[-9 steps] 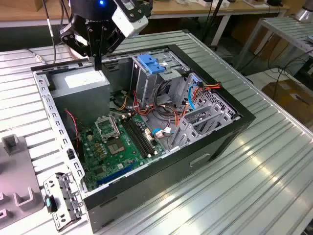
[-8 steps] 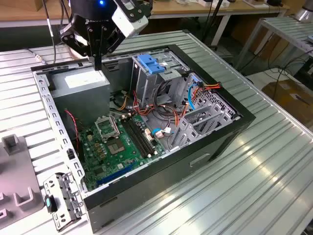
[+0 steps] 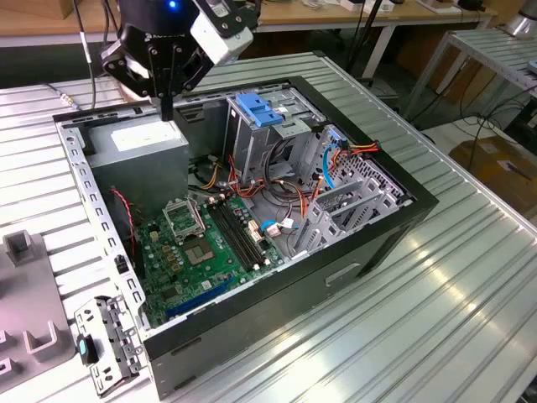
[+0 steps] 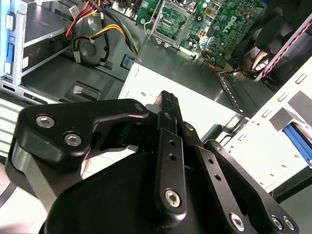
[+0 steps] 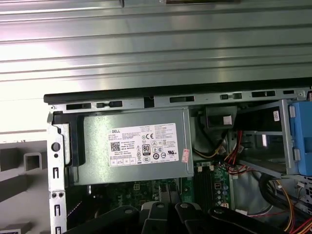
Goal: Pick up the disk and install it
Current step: 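Reach for the disk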
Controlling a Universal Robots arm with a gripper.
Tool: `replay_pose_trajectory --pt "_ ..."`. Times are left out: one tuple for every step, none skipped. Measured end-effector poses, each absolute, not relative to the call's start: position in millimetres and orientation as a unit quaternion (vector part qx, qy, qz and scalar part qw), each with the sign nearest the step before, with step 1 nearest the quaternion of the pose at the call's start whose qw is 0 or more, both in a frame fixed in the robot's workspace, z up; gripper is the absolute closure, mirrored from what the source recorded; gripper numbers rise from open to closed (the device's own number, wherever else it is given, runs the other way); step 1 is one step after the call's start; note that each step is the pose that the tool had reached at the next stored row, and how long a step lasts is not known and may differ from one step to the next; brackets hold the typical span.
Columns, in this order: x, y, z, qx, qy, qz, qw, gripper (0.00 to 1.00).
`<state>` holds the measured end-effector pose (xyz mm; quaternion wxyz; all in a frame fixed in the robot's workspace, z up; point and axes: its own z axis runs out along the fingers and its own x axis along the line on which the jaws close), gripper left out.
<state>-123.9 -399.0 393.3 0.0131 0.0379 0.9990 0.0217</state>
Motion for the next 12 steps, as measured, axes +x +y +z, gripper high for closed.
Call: replay_pose_trajectory --pt "-124.4 -399.0 393.3 0.038 0.999 0.022 0.013 0.89" --pt "-125.0 -399.0 393.3 0.038 0.999 0.022 0.013 0.89" --pt "-125.3 -399.0 393.3 0.038 0.999 0.022 0.013 0.89" --pt "-125.9 -399.0 393.3 0.038 0.999 0.022 0.013 0.89" --pt "-126.7 -399.0 393.3 0.038 0.999 0.022 0.013 0.89" --pt "-127.7 -399.0 393.3 0.038 0.999 0.022 0.013 0.89" --pt "-128.4 -399.0 393.3 0.038 0.999 0.022 0.013 0.89" --pt "-128.8 -399.0 393.3 0.038 0.999 0.022 0.013 0.89" --pt "-129.4 -399.0 393.3 0.038 0.999 0.022 0.013 0.89" --pt "-129.8 -399.0 393.3 0.038 0.999 0.022 0.013 0.89" --pt "-130.2 -399.0 393.3 0.038 0.999 0.022 0.013 0.89" --pt "-130.6 -399.0 393.3 0.038 0.999 0.022 0.013 0.89"
